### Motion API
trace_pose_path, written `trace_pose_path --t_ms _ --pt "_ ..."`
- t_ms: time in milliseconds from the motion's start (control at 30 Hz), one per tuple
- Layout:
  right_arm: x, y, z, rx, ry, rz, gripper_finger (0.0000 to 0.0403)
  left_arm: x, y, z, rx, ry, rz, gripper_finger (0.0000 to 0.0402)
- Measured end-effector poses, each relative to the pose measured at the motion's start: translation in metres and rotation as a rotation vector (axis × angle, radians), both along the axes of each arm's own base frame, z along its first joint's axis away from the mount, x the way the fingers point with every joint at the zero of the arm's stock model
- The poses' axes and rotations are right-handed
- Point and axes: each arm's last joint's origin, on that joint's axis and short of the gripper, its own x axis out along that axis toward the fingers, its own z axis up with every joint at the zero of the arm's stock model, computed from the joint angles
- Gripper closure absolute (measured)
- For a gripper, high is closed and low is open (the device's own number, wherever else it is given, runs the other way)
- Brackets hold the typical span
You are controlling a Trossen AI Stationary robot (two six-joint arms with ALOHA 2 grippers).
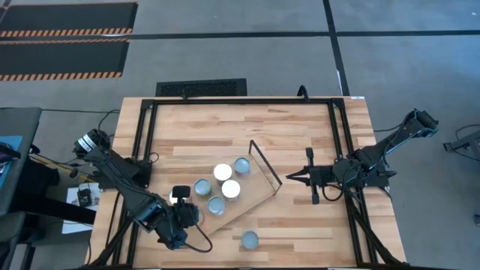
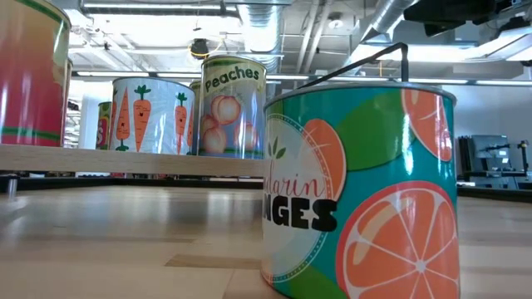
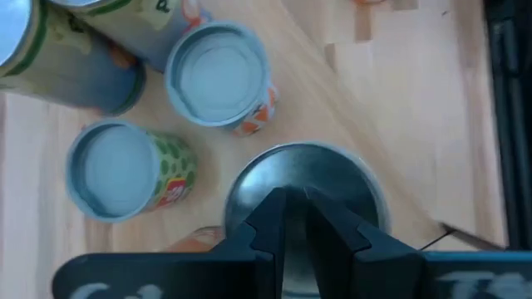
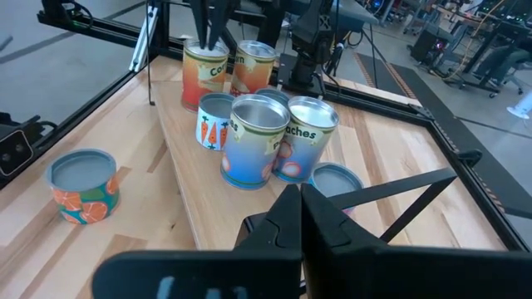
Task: Pick and place cans onto a shelf
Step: Put the canned corn on the shelf
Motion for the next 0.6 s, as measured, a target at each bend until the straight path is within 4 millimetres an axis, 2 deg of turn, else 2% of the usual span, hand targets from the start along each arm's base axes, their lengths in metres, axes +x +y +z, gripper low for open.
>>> trace_pose_path --t_ms 600 --pt "-0.0025 0.0048 0.0001 -0.004 -0.001 0.028 0.0394 -0.0043 0.0079 -0.0023 0.056 0.065 0.032 0.0368"
